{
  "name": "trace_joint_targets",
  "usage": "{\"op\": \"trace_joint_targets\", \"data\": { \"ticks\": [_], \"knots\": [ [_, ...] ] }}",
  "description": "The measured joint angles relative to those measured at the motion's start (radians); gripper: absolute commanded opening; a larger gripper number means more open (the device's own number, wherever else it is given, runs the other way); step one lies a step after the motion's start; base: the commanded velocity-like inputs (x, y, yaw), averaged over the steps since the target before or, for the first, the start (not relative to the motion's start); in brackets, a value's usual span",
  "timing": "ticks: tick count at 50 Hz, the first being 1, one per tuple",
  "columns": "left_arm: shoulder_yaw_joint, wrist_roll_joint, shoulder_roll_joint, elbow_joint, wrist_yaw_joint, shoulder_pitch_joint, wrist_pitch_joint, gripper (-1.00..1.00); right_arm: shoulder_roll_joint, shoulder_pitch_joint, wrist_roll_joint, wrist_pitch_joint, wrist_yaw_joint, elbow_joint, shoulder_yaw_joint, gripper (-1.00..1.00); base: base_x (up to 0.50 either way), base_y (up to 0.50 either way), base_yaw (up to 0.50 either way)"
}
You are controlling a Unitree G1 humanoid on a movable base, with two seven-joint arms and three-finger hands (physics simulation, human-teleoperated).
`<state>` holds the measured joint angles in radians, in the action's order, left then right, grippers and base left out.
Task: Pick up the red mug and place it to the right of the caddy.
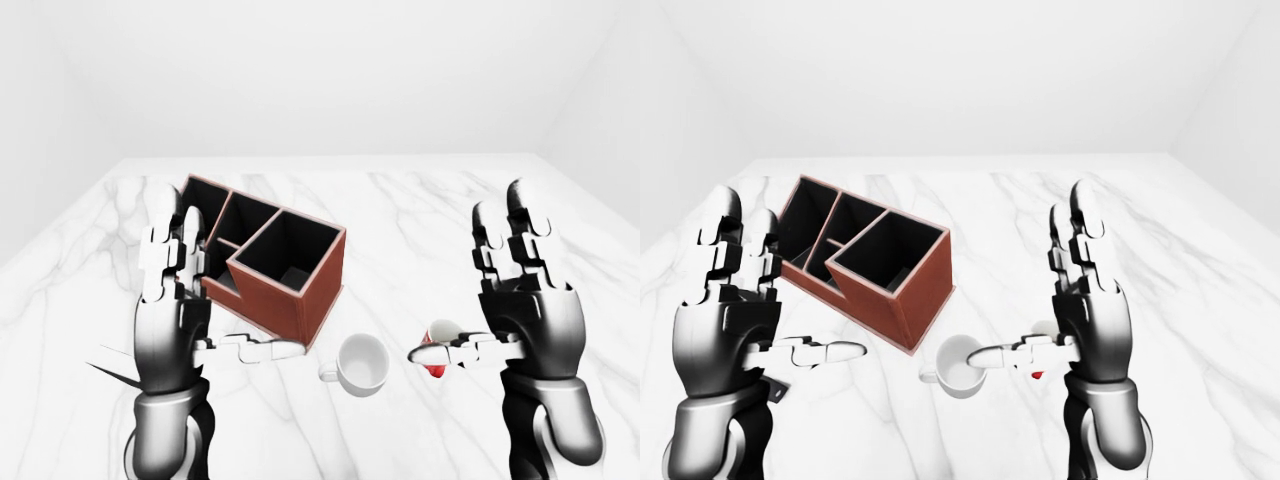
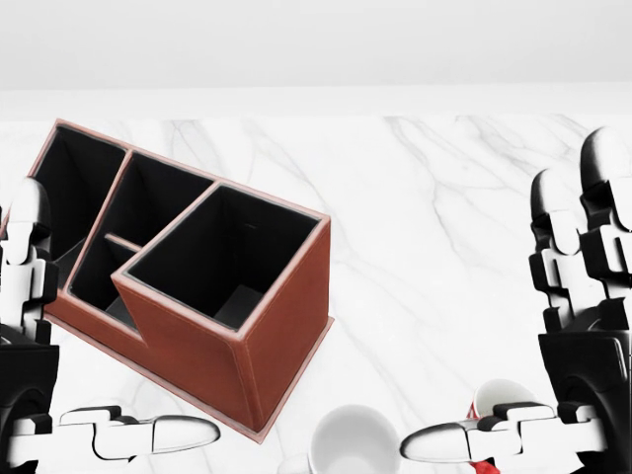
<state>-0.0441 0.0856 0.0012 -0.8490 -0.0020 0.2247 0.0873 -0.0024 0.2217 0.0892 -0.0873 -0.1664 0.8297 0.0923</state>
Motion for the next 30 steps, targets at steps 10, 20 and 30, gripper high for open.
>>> {"op": "trace_joint_targets", "data": {
  "ticks": [10,20,30],
  "knots": [
    [0.012,-0.003,-0.002,0.005,-0.005,-0.004,0.0,1.0,-0.06,-0.129,0.007,0.0,-0.015,0.074,0.063,1.0,0.0,0.0,0.0],
    [0.017,-0.006,-0.002,0.024,-0.006,-0.012,0.0,1.0,-0.174,-0.303,-0.038,0.0,-0.105,0.099,0.133,1.0,0.0,0.0,0.0],
    [0.019,-0.006,-0.002,0.03,-0.008,-0.016,0.0,1.0,-0.276,-0.417,-0.116,0.0,-0.248,0.055,0.164,1.0,0.0,0.0,0.0]
  ]
}}
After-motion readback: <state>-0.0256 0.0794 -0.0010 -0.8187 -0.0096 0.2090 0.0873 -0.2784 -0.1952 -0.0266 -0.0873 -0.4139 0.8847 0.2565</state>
